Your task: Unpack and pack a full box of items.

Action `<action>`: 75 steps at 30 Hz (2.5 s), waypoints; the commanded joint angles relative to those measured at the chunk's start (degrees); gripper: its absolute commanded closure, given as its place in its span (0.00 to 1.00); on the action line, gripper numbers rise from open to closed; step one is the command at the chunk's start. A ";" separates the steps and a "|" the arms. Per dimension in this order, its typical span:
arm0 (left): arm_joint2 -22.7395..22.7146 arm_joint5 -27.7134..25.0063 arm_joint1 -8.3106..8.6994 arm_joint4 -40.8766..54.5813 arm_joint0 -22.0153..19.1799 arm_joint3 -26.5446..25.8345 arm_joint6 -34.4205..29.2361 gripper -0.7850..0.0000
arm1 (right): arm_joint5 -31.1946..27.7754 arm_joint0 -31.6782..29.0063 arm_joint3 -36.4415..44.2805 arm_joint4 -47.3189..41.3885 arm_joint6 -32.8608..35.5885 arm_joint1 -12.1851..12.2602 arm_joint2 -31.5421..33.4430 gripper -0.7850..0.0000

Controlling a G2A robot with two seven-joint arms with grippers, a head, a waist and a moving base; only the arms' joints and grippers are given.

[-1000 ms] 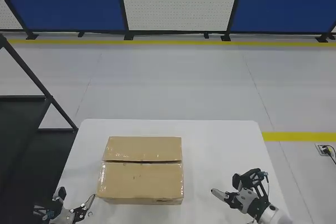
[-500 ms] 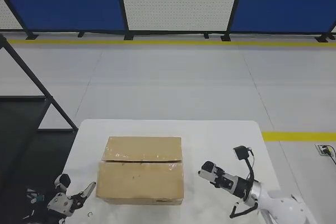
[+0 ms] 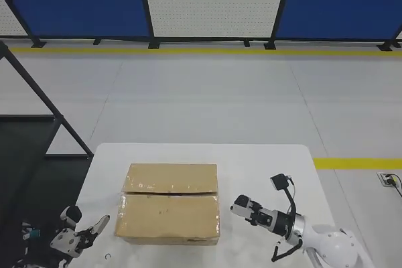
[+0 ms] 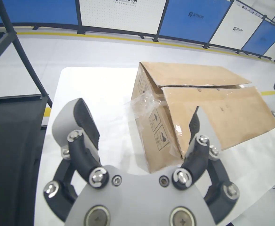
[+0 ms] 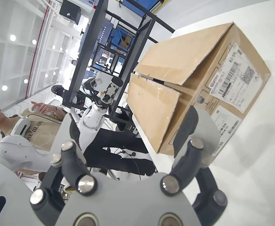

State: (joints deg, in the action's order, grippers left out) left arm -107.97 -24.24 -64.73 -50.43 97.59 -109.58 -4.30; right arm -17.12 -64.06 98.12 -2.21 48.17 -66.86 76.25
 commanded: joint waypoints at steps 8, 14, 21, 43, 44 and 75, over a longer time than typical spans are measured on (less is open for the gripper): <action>-1.74 -0.93 0.08 12.68 -0.66 1.50 -5.27 0.00 | -0.99 7.26 -8.58 -2.31 0.98 -0.84 -5.43 0.00; -2.09 -1.50 0.12 13.86 -0.19 2.37 -6.26 0.00 | -1.60 11.01 -12.14 -2.90 1.43 -1.42 -8.49 0.00; -2.09 -1.50 0.12 13.86 -0.19 2.37 -6.26 0.00 | -3.73 13.06 -14.09 -7.68 4.86 -1.74 -10.06 0.00; -2.09 -1.50 0.12 13.86 -0.19 2.37 -6.26 0.00 | -12.18 0.34 1.50 -11.10 21.70 1.10 -7.36 0.00; -2.09 -1.50 0.12 13.86 -0.19 2.37 -6.26 0.00 | -12.07 0.10 1.34 -10.07 21.57 1.13 -7.85 0.00; -2.09 -1.50 0.12 13.86 -0.19 2.37 -6.26 0.00 | -6.98 -0.25 -0.57 15.39 8.86 0.79 -20.05 0.00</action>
State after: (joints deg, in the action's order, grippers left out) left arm -110.05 -25.75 -64.61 -36.57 97.40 -107.21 -10.56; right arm -24.40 -64.40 97.65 12.90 57.48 -66.07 56.28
